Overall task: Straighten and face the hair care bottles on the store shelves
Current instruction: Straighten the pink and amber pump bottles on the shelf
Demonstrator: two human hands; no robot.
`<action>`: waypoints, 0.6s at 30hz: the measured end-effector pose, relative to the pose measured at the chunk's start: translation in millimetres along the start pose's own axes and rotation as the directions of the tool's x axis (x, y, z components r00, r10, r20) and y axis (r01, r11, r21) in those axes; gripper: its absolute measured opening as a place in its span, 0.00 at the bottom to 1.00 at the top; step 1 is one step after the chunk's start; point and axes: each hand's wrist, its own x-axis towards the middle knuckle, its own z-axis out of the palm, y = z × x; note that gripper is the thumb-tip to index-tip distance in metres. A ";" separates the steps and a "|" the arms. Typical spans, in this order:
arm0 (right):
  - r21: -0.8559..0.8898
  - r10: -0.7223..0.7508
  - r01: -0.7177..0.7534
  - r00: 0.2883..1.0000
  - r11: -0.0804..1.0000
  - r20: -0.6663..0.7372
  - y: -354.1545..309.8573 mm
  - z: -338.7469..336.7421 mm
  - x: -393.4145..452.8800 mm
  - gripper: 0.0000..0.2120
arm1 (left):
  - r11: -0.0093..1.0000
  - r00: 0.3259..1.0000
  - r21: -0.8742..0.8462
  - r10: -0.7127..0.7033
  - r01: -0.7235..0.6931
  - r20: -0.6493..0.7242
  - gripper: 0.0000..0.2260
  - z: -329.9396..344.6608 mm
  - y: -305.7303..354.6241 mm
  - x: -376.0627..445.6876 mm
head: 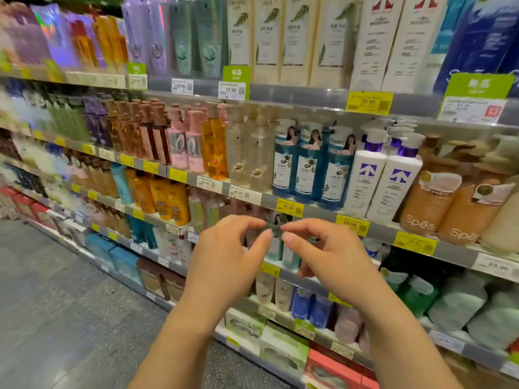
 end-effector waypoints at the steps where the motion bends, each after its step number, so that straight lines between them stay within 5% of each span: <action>1: -0.001 -0.001 0.001 1.000 1.000 -0.002 -3.6 7.0 2.4 0.04 | 1.000 1.000 -0.005 -0.008 0.008 -0.007 0.09 -7.1 -5.9 0.5; 18: 0.088 0.014 -0.018 0.999 0.996 0.047 12.2 63.2 109.9 0.08 | 0.987 0.990 0.079 -0.137 0.140 -0.033 0.09 -10.0 -92.5 74.7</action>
